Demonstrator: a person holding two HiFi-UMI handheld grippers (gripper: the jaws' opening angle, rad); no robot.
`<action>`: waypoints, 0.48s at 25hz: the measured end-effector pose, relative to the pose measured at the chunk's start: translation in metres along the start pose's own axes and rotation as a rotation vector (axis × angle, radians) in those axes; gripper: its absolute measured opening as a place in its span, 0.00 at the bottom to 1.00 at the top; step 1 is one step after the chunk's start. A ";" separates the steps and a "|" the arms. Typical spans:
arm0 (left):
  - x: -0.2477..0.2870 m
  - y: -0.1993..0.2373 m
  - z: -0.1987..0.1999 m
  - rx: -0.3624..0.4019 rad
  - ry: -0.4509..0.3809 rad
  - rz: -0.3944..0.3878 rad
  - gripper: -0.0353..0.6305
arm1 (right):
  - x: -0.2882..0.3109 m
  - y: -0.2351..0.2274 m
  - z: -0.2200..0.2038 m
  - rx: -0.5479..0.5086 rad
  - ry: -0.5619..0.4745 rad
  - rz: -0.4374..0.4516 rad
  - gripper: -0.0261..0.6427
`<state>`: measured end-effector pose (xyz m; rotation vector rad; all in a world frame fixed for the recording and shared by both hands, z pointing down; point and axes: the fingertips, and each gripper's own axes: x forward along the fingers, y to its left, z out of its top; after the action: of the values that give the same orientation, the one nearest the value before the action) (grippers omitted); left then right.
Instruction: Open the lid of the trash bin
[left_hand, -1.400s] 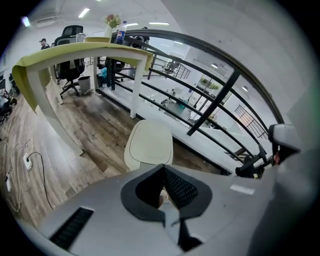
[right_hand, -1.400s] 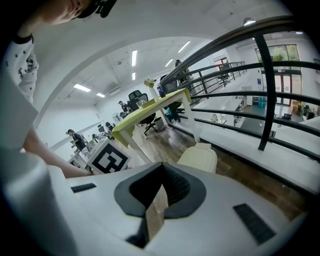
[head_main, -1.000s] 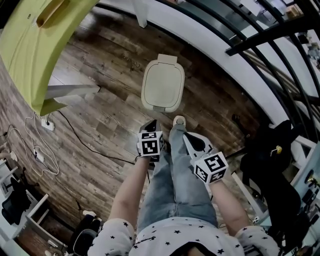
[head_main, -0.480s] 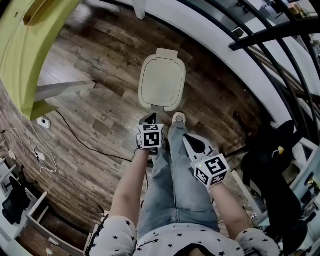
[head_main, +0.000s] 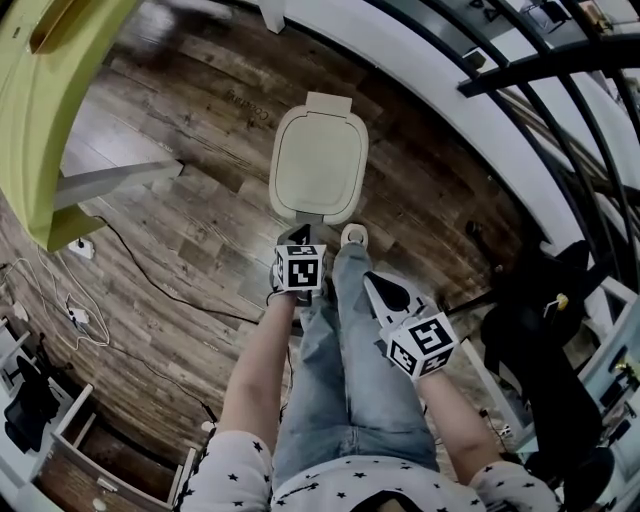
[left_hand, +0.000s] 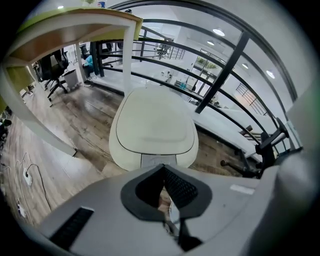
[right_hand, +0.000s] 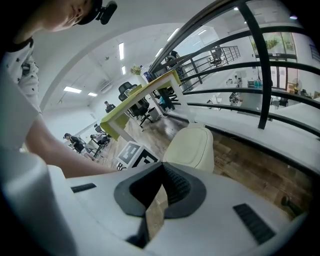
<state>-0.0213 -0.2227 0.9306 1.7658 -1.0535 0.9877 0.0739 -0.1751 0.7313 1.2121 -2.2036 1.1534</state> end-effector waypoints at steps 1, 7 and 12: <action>0.002 0.000 0.000 0.000 0.001 0.000 0.07 | 0.000 -0.001 -0.001 0.003 0.001 -0.001 0.03; 0.013 0.004 -0.002 -0.014 0.019 0.012 0.07 | 0.001 -0.005 -0.006 0.016 0.006 -0.004 0.03; 0.016 0.005 -0.004 -0.026 0.017 0.006 0.07 | 0.001 -0.006 -0.007 0.022 0.004 -0.003 0.03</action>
<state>-0.0213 -0.2252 0.9480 1.7310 -1.0573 0.9868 0.0773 -0.1717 0.7392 1.2201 -2.1905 1.1808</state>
